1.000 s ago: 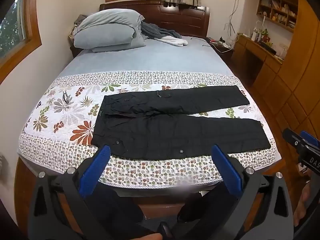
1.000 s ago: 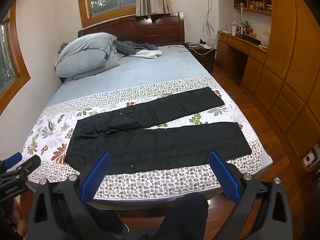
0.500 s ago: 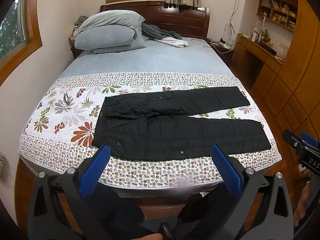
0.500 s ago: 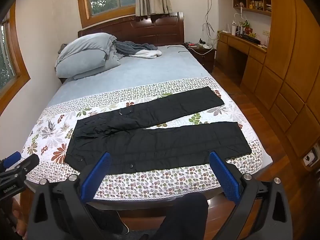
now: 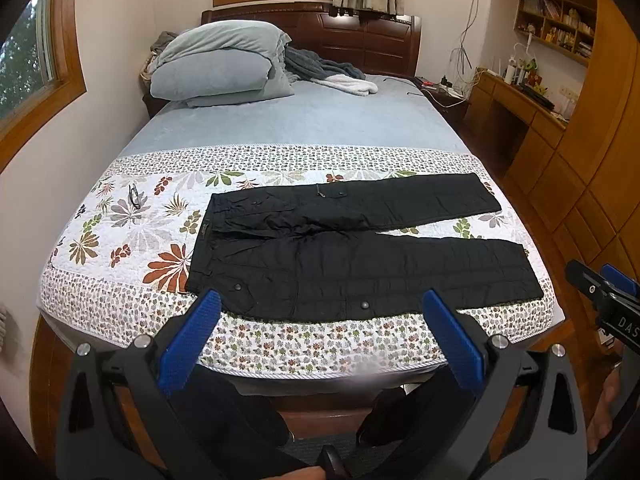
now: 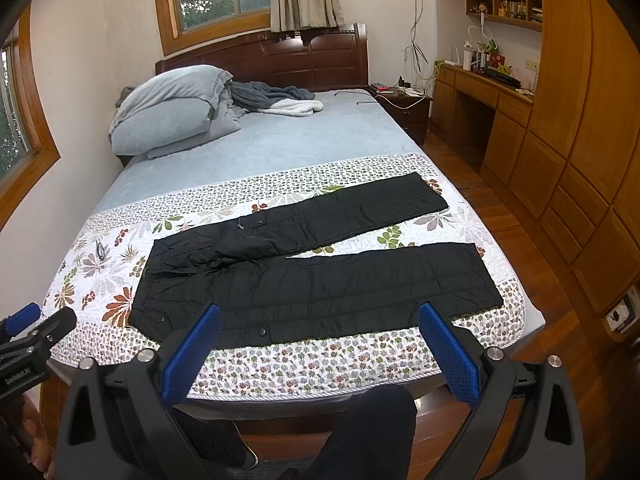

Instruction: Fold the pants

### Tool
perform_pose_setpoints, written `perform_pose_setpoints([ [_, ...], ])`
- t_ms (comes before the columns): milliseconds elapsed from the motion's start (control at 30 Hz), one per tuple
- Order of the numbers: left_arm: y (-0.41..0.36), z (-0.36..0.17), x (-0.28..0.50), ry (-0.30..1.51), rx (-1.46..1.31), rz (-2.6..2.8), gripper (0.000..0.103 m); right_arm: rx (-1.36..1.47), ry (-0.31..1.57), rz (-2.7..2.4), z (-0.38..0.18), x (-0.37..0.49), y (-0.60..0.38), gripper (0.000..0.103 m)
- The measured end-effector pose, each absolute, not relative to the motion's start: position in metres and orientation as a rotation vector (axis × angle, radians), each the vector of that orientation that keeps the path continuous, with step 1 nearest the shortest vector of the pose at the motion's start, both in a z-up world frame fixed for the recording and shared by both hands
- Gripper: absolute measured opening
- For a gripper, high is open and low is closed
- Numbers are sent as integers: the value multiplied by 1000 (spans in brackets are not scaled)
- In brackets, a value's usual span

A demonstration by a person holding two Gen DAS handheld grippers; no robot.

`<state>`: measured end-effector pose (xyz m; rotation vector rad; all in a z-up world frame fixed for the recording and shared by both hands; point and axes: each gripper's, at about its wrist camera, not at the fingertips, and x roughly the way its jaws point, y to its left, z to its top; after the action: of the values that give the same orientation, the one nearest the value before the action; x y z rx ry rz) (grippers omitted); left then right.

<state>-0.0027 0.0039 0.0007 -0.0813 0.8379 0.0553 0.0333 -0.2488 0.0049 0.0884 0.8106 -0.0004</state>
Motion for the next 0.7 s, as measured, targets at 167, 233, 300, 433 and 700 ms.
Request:
perform_pose_setpoints([
  [167,3,1,-2,839,-82,57,100,88,812,0,5,34,-249,100],
  [233,4,0,-2,840,-85,55,100,87,814,-1,2,33,-250,100],
  [300,3,-1,-1,843,-86,55,100,85,815,-3,3,31,-250,100],
  [433,4,-2,0,845,-83,54,100,87,816,-6,3,32,-251,100],
  [700,3,1,-1,840,-76,53,100,87,812,-5,3,34,-251,100],
])
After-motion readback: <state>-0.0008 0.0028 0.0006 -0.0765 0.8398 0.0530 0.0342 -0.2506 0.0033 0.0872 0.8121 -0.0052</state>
